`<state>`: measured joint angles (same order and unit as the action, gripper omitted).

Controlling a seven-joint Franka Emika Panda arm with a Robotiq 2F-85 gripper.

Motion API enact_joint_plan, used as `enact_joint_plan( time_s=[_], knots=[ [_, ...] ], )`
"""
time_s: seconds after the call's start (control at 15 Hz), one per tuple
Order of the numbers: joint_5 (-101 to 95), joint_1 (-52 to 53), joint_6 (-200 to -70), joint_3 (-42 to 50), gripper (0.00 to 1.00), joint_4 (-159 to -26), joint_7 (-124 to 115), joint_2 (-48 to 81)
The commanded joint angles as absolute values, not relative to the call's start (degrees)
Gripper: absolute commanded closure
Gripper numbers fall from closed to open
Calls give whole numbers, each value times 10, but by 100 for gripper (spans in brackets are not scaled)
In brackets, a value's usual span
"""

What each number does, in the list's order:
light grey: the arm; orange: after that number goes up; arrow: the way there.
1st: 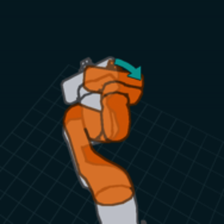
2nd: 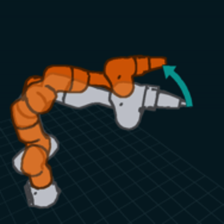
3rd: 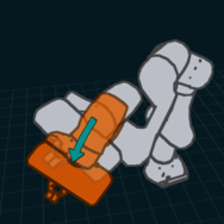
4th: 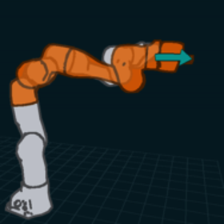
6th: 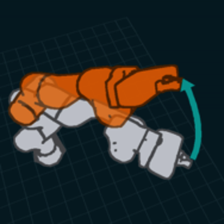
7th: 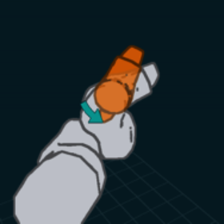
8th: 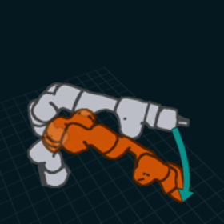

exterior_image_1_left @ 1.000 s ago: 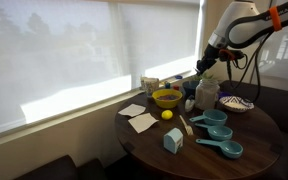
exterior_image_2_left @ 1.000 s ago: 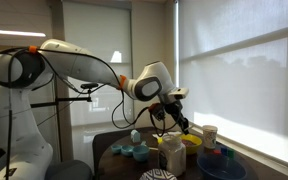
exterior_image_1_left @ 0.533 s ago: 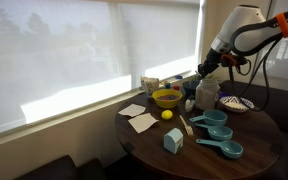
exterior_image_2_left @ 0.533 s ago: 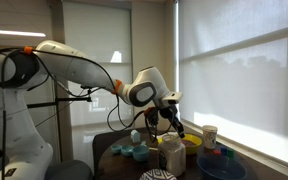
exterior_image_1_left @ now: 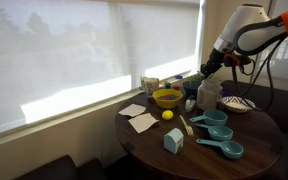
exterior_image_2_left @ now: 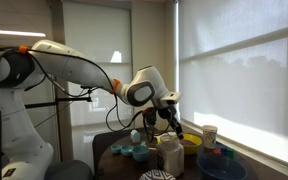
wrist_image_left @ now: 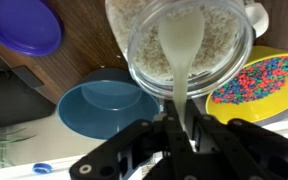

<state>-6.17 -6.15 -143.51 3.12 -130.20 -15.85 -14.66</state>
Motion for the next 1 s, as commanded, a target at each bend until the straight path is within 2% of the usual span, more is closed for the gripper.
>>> enact_joint_plan(
  time_s=[0.0, 0.93],
  knots=[
    [-46, -70, -1397, 30, 97, -1295, -168, -146],
    [42, -73, -1286, 57, 97, -1215, -180, -111]
  ],
)
